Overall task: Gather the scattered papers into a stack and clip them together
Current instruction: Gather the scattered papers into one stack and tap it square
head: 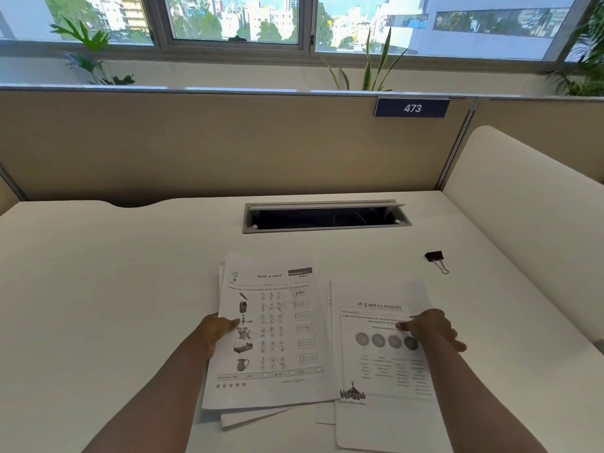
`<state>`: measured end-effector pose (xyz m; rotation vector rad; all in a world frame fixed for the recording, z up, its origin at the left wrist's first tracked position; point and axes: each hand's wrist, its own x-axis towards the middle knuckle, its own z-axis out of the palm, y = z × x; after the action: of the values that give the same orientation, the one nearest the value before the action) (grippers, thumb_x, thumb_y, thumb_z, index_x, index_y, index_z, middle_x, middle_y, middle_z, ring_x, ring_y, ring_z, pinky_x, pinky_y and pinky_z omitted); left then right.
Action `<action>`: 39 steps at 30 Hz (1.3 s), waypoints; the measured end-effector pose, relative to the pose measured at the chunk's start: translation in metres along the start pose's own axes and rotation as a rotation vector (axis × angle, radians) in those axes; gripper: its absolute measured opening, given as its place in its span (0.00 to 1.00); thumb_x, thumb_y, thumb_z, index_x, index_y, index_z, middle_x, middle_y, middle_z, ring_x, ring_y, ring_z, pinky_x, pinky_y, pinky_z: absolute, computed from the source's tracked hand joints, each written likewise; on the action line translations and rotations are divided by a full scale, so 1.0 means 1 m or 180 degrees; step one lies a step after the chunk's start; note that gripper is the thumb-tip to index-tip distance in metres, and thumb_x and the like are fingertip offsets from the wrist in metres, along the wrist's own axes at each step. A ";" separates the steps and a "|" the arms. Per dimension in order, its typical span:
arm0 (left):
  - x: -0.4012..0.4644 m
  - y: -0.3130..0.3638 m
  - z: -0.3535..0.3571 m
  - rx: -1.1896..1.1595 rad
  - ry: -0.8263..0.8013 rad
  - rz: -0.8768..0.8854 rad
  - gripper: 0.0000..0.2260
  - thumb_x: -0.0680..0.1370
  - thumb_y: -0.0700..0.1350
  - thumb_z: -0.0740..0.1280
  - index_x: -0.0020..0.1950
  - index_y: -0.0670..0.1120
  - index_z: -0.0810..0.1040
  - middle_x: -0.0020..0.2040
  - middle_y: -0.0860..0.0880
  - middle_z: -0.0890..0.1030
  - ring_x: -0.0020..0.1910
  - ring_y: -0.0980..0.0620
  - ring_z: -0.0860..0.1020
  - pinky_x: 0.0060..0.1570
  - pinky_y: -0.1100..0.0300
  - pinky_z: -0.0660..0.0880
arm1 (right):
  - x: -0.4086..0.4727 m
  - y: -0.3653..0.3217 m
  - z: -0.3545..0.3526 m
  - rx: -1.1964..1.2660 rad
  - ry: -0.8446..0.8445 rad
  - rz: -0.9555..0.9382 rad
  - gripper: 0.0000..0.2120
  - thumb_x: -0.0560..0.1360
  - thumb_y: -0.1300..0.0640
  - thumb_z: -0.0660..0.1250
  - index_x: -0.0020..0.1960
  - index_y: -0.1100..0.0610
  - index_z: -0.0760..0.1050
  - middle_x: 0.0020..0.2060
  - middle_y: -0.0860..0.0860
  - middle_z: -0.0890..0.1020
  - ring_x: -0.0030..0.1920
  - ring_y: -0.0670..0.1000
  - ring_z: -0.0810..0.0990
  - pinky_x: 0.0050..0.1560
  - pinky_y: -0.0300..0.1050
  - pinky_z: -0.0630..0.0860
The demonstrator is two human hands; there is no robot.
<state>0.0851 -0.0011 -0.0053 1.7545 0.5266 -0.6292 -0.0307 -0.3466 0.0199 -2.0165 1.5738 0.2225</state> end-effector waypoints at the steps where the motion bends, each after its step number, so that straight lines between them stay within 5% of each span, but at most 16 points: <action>1: 0.000 0.000 0.000 -0.0011 -0.0001 0.0003 0.18 0.75 0.33 0.66 0.64 0.30 0.72 0.63 0.31 0.75 0.57 0.36 0.77 0.59 0.45 0.71 | 0.000 -0.001 -0.001 -0.0007 0.0014 -0.0021 0.30 0.64 0.52 0.77 0.61 0.60 0.69 0.59 0.58 0.77 0.64 0.59 0.69 0.63 0.52 0.61; 10: 0.001 -0.001 -0.003 -0.0102 0.0001 0.0025 0.18 0.74 0.33 0.68 0.63 0.29 0.72 0.62 0.30 0.75 0.50 0.42 0.74 0.55 0.47 0.71 | -0.010 -0.004 -0.001 0.0484 0.0132 -0.0292 0.27 0.63 0.59 0.78 0.58 0.65 0.74 0.59 0.63 0.76 0.58 0.64 0.77 0.56 0.54 0.74; 16: 0.004 -0.002 -0.004 -0.0122 -0.0001 -0.0009 0.19 0.74 0.34 0.69 0.62 0.30 0.73 0.62 0.30 0.76 0.51 0.42 0.75 0.61 0.44 0.70 | -0.013 -0.008 0.001 0.0579 0.0267 -0.0425 0.23 0.63 0.62 0.78 0.54 0.67 0.75 0.56 0.64 0.79 0.56 0.64 0.79 0.53 0.52 0.76; 21: 0.003 -0.002 -0.003 -0.0153 -0.0013 0.0003 0.18 0.74 0.33 0.68 0.63 0.30 0.72 0.62 0.31 0.75 0.50 0.42 0.75 0.60 0.45 0.71 | -0.015 -0.010 0.000 0.0326 0.0274 -0.0321 0.26 0.64 0.57 0.78 0.57 0.65 0.75 0.59 0.62 0.75 0.62 0.63 0.72 0.61 0.54 0.71; 39: 0.006 -0.003 0.001 -0.0097 0.0063 0.0048 0.19 0.75 0.33 0.67 0.64 0.30 0.71 0.63 0.31 0.75 0.56 0.38 0.77 0.61 0.44 0.71 | -0.021 -0.014 0.005 0.0445 0.0139 -0.0329 0.21 0.63 0.57 0.78 0.52 0.63 0.77 0.53 0.61 0.82 0.55 0.61 0.79 0.56 0.52 0.76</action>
<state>0.0878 -0.0010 -0.0119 1.7361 0.5336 -0.5911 -0.0230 -0.3239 0.0297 -1.9986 1.4639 0.0282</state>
